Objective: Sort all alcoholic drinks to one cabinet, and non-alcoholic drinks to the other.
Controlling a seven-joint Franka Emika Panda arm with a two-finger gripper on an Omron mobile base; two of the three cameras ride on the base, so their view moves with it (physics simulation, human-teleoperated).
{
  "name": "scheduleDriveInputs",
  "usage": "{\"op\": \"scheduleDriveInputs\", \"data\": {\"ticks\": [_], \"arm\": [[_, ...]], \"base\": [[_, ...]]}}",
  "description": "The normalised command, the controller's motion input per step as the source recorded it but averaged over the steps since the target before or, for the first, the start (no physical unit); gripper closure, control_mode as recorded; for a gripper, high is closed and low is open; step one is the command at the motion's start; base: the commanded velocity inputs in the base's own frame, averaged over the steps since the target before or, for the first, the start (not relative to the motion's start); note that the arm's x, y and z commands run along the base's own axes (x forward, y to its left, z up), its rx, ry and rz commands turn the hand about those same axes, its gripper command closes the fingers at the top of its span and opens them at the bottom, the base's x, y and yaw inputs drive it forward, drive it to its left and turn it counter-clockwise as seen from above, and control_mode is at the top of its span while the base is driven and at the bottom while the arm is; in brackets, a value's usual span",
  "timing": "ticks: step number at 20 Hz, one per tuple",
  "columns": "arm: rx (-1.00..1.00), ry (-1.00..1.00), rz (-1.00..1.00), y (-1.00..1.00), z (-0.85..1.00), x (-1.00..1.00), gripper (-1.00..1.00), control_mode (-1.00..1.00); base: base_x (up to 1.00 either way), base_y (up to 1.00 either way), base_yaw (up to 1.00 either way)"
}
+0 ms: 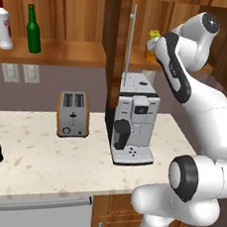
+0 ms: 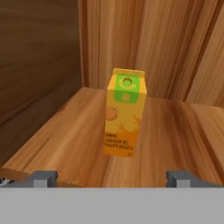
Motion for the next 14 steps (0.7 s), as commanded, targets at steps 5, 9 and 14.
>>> {"op": "scheduleDriveInputs", "data": {"ticks": [5,9,14], "arm": [[0.00,0.01,-0.01,0.00,-0.39,-1.00,-1.00,-1.00],[0.00,0.01,-0.02,0.00,-0.57,-1.00,-1.00,-1.00],[0.00,0.00,-0.02,0.00,-0.64,-1.00,-1.00,-1.00]], "base": [[0.00,0.00,0.00],[0.00,0.00,0.00],[0.00,0.00,0.00]]}}
